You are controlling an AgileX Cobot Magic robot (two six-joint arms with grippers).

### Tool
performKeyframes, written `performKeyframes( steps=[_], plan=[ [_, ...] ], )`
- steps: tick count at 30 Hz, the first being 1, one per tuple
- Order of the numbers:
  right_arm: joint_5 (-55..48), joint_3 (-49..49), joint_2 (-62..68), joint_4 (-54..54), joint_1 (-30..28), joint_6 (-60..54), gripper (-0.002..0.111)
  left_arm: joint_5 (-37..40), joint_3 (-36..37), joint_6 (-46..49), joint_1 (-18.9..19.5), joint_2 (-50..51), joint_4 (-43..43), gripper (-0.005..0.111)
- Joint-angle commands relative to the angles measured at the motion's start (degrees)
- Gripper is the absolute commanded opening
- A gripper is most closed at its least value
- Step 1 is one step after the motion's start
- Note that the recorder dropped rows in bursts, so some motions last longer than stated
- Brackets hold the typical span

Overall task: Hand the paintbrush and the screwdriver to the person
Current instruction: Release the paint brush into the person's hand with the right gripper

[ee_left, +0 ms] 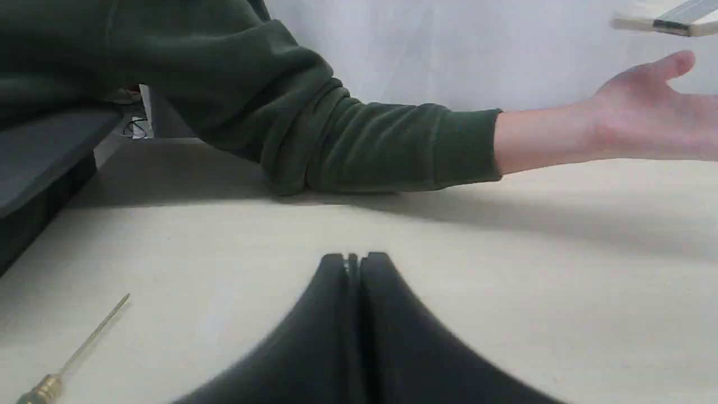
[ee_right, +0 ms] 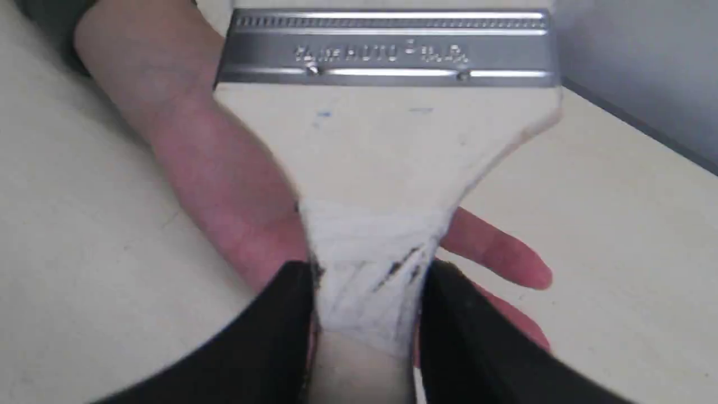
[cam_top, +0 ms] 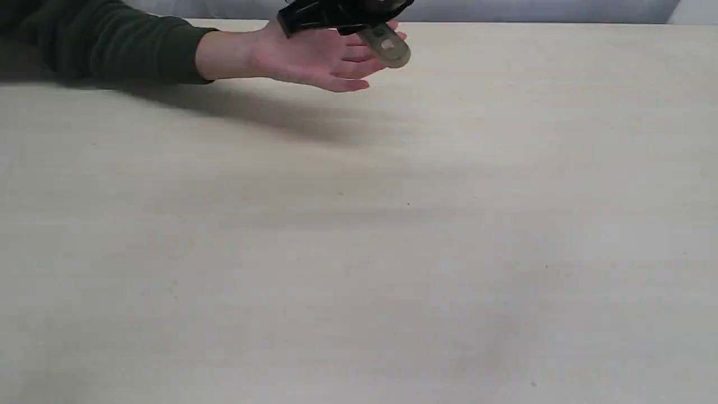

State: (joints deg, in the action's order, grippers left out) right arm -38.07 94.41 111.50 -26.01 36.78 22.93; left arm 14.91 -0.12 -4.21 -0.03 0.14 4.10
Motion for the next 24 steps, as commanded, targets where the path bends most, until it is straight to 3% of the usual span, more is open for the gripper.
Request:
performKeyframes(
  steps=[1,15,21,24],
  plan=[
    [-0.62,3.52,3.12,-0.62,-0.31,0.04,0.004,-0.59,0.12,-0.12,-0.37,-0.14,-0.26,0.0],
    [-4.54,10.28,10.4,4.0,-4.06,-1.74,0.005,-0.59,0.12,-0.12,-0.37,-0.14,-0.26,0.0],
    [-2.51,10.28,10.4,9.33,-4.06,-6.1,0.025,-0.59,0.12,-0.12,-0.37,-0.14,-0.26,0.0],
    [-2.88,10.28,10.29,9.33,-4.06,-6.1,0.041,-0.68,0.12,-0.12,-0.37,-0.14,-0.14,0.0]
  ],
)
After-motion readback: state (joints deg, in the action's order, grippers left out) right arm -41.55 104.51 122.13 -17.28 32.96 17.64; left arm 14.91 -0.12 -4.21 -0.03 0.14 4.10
